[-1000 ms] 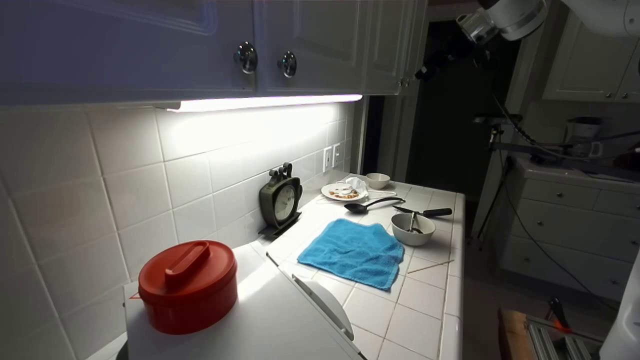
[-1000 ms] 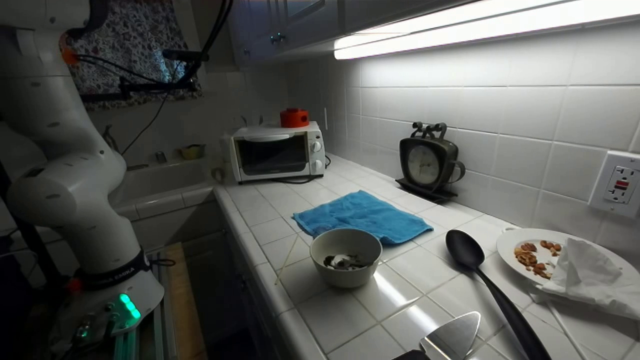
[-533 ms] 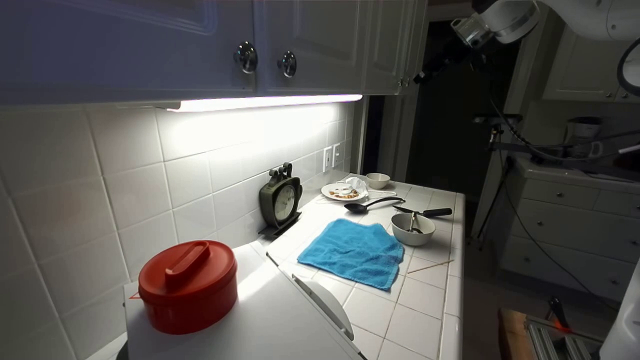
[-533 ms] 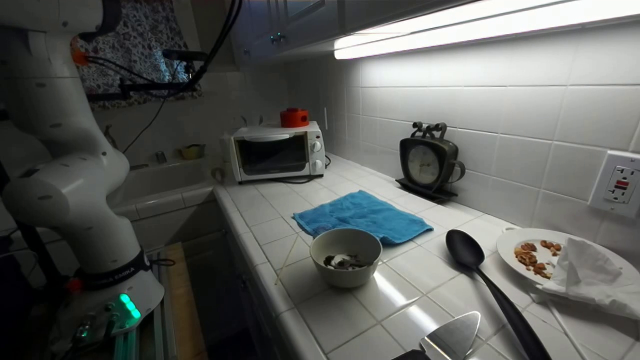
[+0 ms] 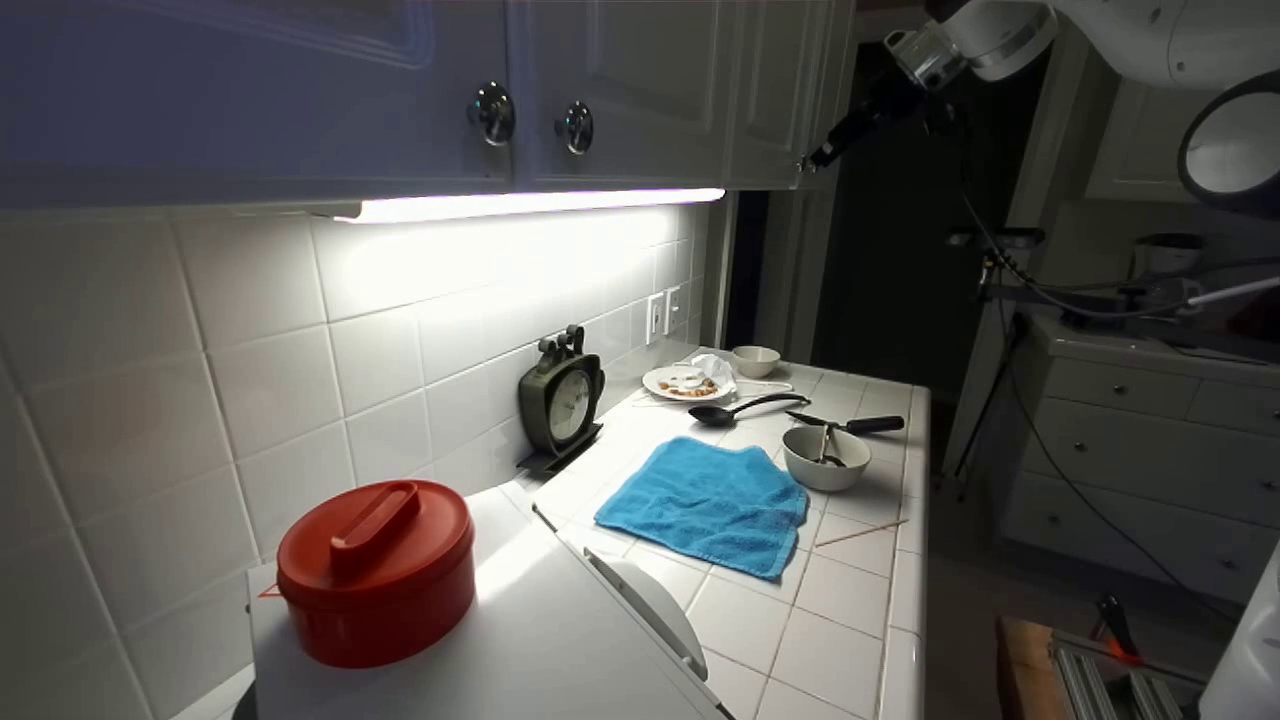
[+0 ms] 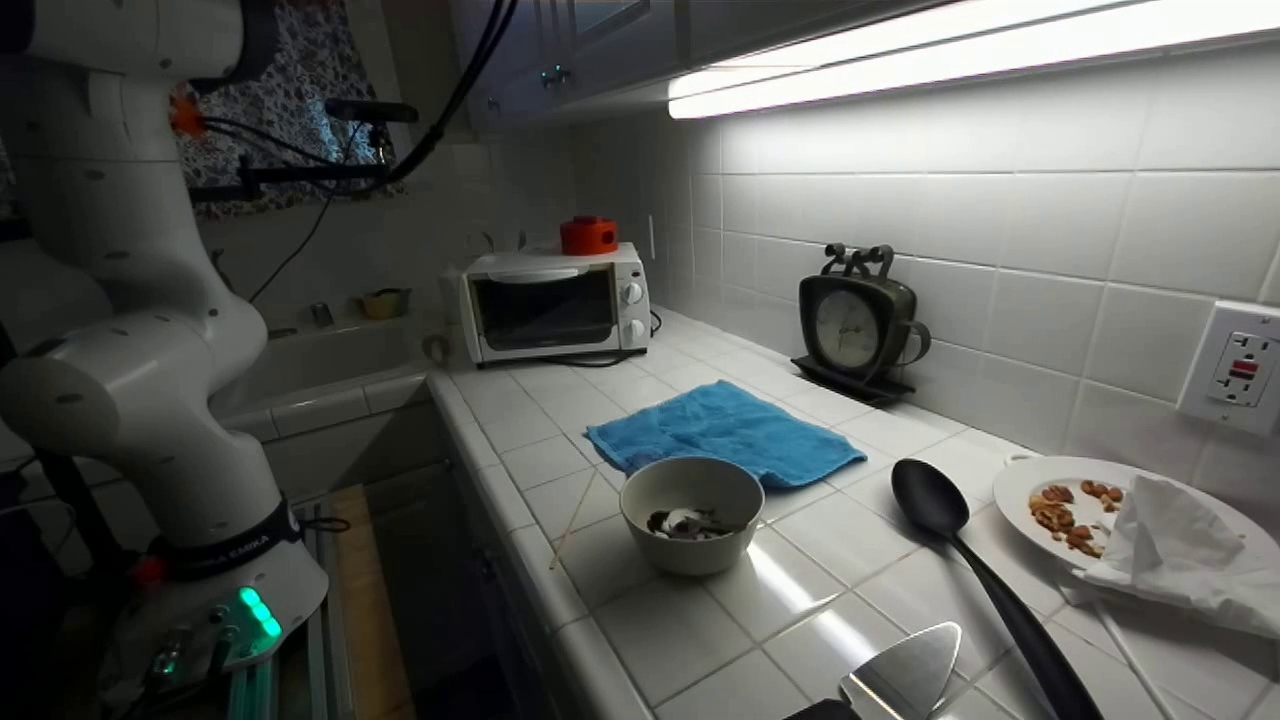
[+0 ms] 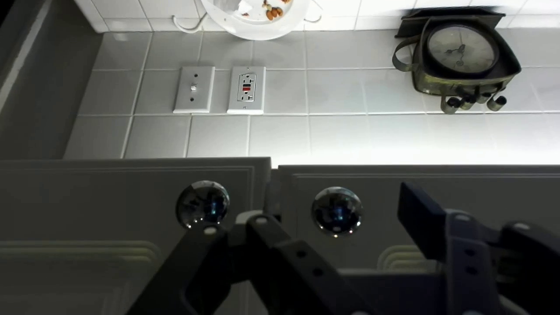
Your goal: Open the left door of the upper cabinet on the right.
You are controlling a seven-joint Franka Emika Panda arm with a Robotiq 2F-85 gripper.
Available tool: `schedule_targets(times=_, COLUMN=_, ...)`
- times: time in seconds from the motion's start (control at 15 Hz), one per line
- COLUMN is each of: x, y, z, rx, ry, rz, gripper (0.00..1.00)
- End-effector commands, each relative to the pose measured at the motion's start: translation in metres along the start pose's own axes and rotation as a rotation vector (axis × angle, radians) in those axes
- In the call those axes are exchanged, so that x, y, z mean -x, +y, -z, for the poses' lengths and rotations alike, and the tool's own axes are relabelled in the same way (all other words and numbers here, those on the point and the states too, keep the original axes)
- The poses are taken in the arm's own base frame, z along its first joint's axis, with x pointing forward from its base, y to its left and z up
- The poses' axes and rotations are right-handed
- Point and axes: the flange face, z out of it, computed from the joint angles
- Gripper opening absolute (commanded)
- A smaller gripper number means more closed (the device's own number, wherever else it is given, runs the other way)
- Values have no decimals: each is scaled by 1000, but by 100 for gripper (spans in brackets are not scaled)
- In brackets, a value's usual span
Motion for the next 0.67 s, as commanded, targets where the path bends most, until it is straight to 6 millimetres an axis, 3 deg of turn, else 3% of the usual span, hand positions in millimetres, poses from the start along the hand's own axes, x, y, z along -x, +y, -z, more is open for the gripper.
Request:
schedule_targets(times=0.0, x=-12, y=10, z=0, rx=-11, ry=28, rz=20, gripper=78)
schedule_targets(times=0.07, x=-13, y=12, z=-1, rx=-12, ry=30, rz=19, gripper=82)
schedule_targets(times=0.27, x=-15, y=14, z=-4, rx=-21, ry=33, rz=21, gripper=81)
schedule_targets(times=0.6, x=-21, y=6, z=-8, rx=-40, ry=16, rz=32, gripper=58)
